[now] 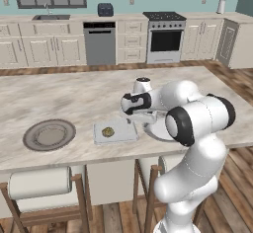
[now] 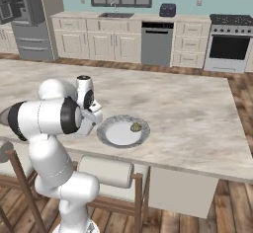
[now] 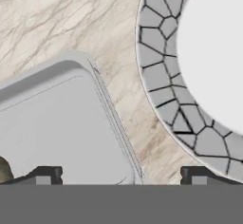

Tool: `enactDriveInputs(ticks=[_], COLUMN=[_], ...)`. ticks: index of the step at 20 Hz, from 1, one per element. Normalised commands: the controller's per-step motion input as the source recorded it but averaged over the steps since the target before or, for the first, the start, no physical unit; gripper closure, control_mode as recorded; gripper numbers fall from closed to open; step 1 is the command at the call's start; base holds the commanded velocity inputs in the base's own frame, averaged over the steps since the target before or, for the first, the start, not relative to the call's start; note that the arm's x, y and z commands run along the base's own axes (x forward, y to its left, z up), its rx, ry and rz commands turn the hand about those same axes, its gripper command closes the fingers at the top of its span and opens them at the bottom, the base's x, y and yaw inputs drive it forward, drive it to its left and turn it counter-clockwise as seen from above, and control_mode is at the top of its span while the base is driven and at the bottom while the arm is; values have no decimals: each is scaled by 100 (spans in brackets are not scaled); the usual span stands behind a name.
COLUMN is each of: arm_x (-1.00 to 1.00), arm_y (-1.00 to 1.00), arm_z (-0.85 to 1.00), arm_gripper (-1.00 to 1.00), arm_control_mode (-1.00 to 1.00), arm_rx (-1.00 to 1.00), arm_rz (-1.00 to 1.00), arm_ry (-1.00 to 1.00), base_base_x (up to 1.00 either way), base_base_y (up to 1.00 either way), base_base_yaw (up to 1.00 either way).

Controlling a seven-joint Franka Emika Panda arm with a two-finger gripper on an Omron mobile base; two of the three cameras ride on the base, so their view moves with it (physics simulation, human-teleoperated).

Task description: Place two dumplings into each of the tupperware containers and then place the containers in the fridge.

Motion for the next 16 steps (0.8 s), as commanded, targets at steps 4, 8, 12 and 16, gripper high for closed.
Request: enactDriveInputs(ticks=[4,8,12,16], arm_x=[0,0,11,18], arm_y=[-89,-93,-78,-76], arm_z=[0,-3,-1,0], arm_gripper=[-100,-100,-100,-100], arm_control_mode=[-100,-100,-100,-100], arm_rx=[0,0,0,0], arm_rz=[-1,0,-6,-15], arm_ry=[0,-1,0,0], base_base_x=[0,0,0,0], base_base_y=[0,0,0,0], base_base_yaw=[0,0,0,0])
